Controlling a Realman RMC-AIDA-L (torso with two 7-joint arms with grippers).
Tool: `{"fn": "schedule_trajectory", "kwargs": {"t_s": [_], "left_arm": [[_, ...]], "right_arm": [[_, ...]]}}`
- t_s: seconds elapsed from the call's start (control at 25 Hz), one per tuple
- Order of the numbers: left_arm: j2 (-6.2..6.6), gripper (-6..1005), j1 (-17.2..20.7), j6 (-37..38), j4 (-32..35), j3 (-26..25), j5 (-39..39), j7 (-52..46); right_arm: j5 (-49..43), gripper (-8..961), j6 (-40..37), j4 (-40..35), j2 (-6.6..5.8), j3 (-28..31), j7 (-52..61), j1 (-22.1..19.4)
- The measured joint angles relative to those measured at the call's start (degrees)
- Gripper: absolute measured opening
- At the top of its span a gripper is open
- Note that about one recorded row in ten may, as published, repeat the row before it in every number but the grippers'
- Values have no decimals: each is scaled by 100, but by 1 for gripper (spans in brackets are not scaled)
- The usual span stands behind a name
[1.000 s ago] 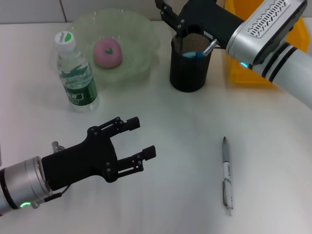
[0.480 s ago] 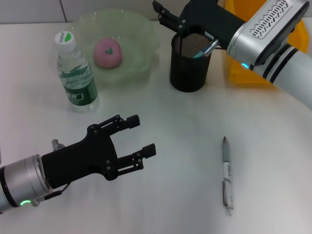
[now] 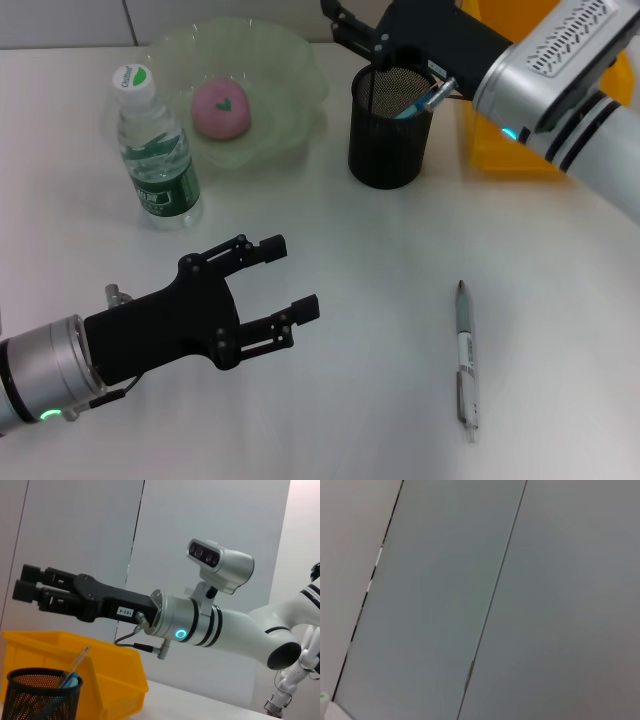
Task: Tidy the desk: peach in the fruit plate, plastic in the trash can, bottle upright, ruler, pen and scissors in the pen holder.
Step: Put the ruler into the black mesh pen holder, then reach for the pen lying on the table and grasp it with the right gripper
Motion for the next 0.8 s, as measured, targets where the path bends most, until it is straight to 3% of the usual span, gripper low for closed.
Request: {"fn": "schedule_trajectory", "kwargs": {"t_s": [0.16,0.36,0.6,0.8], "left_arm": [[1,784,-13,0,1,3,0,0],[7,785,-29,9,35,37,0,2],[12,785,-70,10,163,244,9,5],[19,785,-78,10,196,285,9,5]], "right_arm": [[3,784,-462,-65,0,151,370,-212],[-29,805,-1037,-415,-19,175,1912,-649],[-61,813,-2018,-1573,-68,-610,3993,-1622],[-129,814,-2499,-2399,-107,-1142,4994,-2264]]}}
